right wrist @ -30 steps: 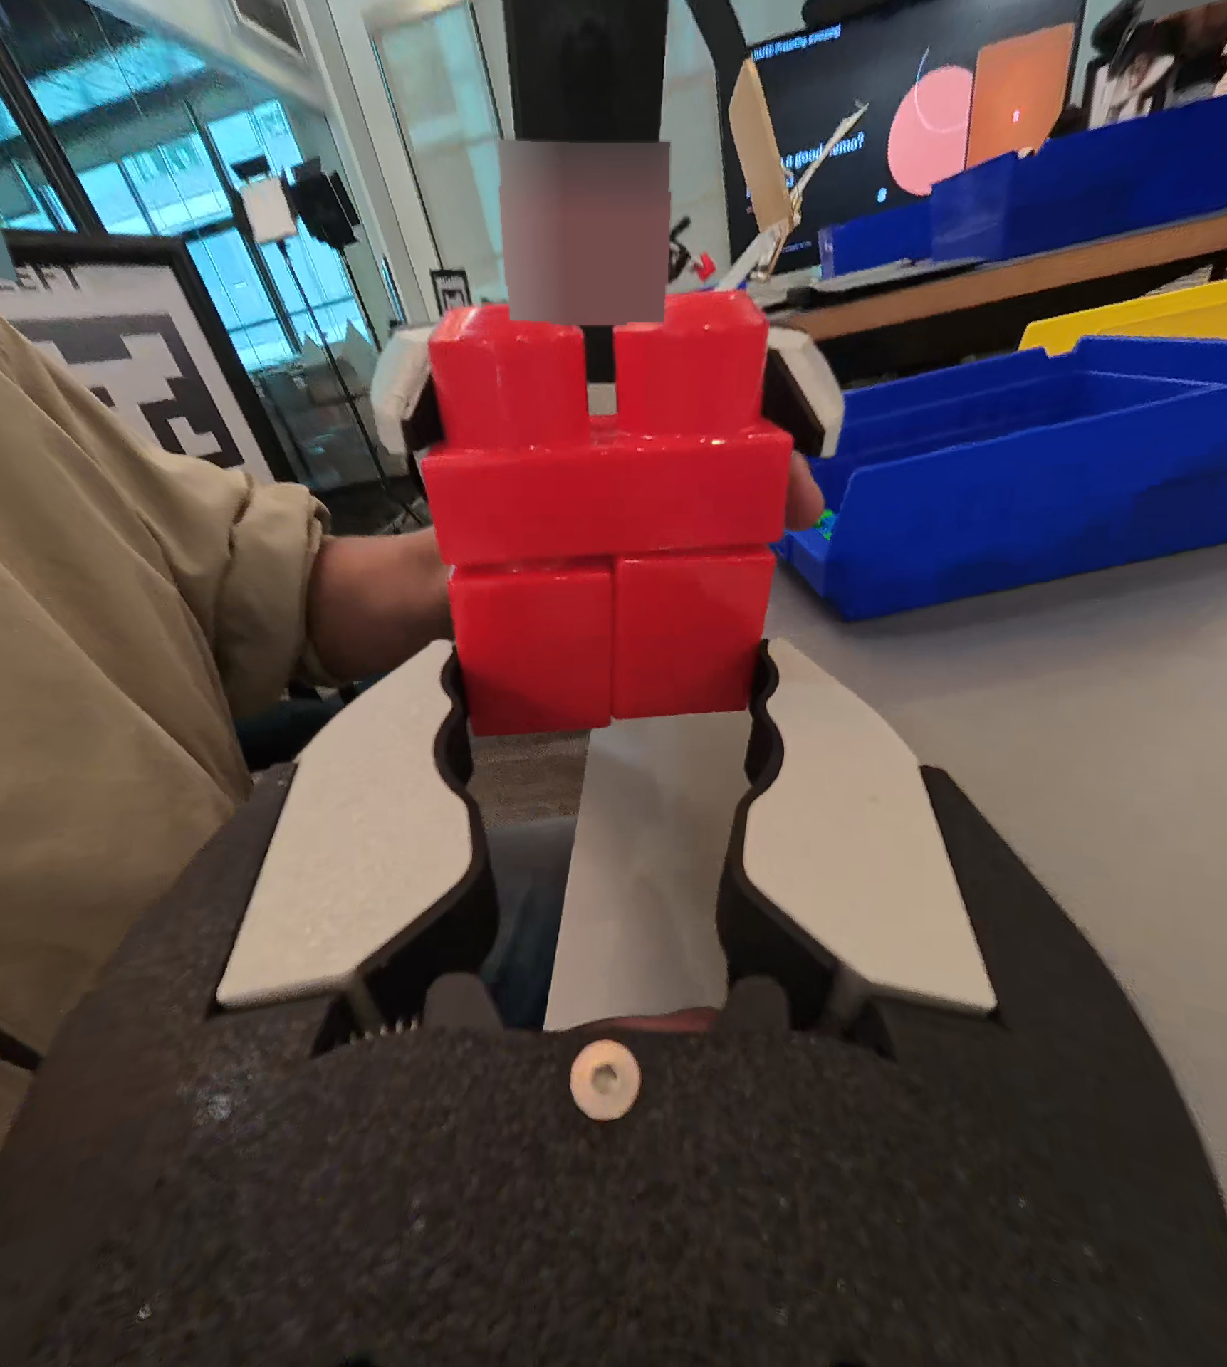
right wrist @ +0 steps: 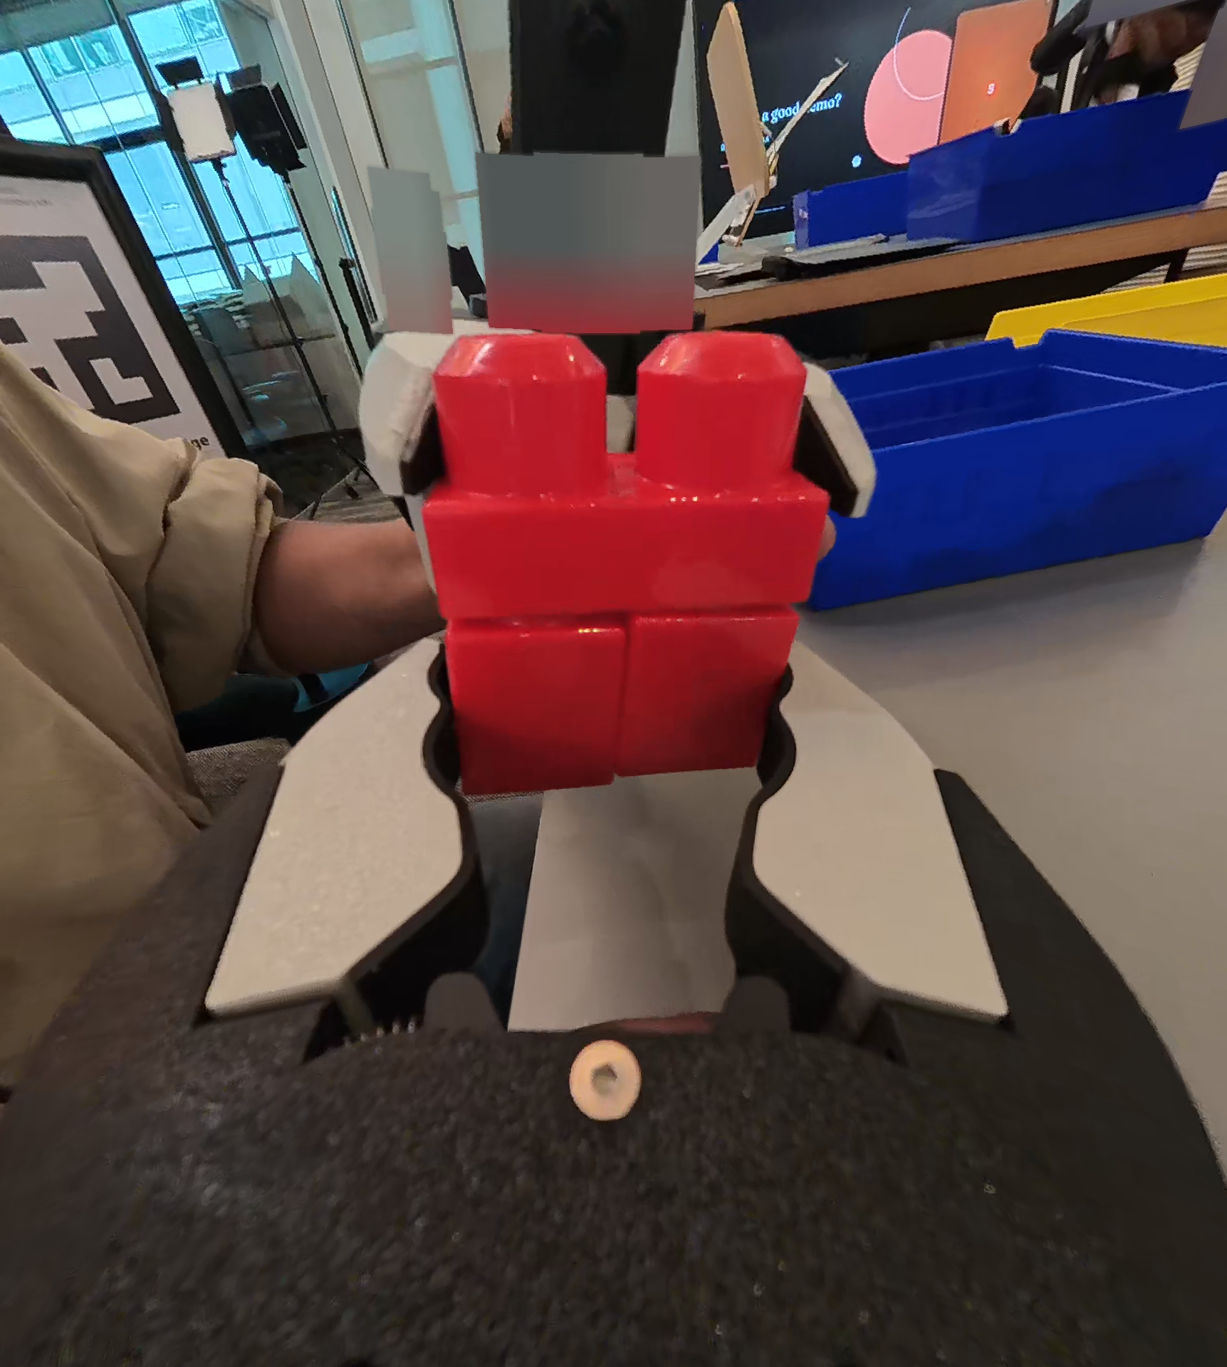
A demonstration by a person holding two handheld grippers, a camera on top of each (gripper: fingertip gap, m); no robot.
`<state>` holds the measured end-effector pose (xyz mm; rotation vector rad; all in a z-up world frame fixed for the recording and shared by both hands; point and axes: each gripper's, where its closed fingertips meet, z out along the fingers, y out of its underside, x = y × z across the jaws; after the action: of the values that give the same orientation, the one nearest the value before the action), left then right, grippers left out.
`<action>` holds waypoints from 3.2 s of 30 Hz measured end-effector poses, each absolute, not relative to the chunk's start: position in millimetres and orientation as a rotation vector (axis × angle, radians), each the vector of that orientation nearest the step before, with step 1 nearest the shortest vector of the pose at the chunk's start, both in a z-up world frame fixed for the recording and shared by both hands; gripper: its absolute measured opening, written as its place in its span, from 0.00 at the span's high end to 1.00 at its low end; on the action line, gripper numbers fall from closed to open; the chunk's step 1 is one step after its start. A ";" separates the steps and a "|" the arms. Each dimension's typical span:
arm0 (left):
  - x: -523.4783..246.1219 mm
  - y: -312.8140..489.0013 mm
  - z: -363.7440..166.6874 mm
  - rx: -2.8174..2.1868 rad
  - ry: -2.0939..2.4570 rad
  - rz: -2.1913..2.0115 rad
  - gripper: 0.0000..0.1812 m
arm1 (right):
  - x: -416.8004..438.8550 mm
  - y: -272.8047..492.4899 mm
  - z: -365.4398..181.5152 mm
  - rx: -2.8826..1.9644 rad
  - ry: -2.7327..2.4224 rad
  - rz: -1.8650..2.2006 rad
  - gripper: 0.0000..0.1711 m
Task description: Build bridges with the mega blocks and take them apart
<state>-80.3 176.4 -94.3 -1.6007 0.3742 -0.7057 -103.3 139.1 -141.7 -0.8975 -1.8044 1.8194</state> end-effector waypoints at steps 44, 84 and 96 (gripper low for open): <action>-82.9 157.3 -127.2 -1.728 0.420 -0.575 0.62 | -100.1 133.4 -153.0 -0.877 -1.936 1.872 0.56; -89.4 162.8 -160.1 -1.799 0.491 -0.356 0.61 | -103.1 147.5 -149.4 -0.914 -2.005 1.814 0.56; -98.1 163.3 -160.2 -1.769 0.488 -0.252 0.61 | -105.6 147.4 -151.9 -0.975 -2.016 1.853 0.51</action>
<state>-98.1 163.3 -160.2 -1.7686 0.4883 -0.2521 -105.6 147.4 -151.9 -0.9747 -2.0159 1.8528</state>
